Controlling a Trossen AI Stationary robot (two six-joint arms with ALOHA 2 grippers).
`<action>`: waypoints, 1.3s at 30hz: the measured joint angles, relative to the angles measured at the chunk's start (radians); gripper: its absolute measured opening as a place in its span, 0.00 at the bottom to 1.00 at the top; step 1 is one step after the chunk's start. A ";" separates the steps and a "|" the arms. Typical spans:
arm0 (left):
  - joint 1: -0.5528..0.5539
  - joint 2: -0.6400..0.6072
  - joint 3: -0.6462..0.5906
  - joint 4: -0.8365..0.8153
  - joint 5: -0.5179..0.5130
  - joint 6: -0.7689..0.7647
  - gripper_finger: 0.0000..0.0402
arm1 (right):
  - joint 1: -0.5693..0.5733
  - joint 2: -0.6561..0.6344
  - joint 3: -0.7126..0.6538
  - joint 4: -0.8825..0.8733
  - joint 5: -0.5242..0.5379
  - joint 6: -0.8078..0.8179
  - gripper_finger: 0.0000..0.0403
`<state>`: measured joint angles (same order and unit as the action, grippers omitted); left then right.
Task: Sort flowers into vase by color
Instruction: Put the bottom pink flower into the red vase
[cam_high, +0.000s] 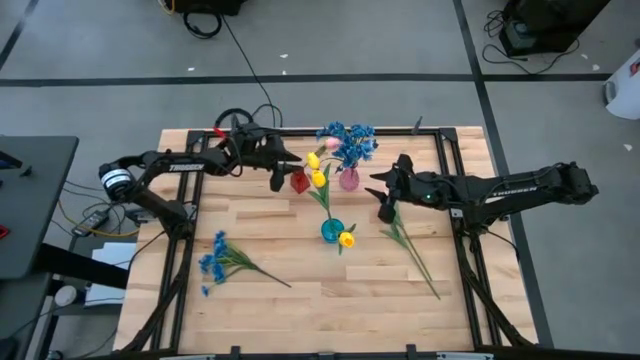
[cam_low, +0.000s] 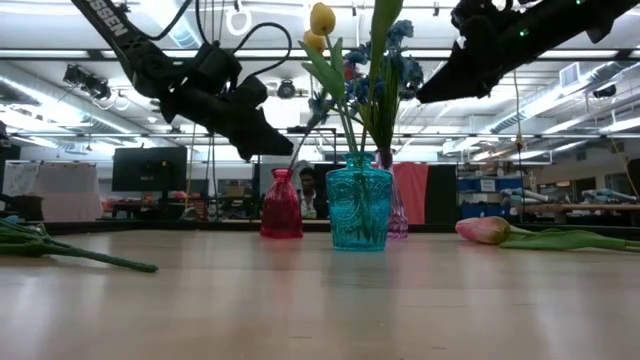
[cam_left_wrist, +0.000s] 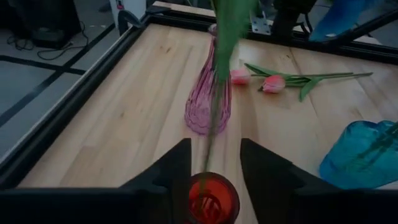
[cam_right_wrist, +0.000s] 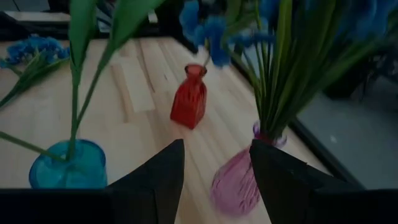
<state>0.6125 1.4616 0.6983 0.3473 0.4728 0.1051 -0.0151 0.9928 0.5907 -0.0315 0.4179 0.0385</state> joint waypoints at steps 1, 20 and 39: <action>0.003 -0.012 0.000 -0.009 0.000 0.010 0.37 | 0.000 0.000 0.000 -0.015 0.000 0.018 0.49; -0.064 -0.372 -0.373 0.324 -0.135 -0.141 0.39 | 0.096 0.150 0.001 -0.572 -0.408 0.800 0.42; -0.203 -0.386 -0.430 0.386 -0.178 -0.211 0.39 | 0.322 0.318 0.094 -0.790 -0.440 1.112 0.31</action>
<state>0.4095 1.0760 0.2680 0.7331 0.2948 -0.1059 0.3068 1.3113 0.6844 -0.8212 -0.0222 1.1504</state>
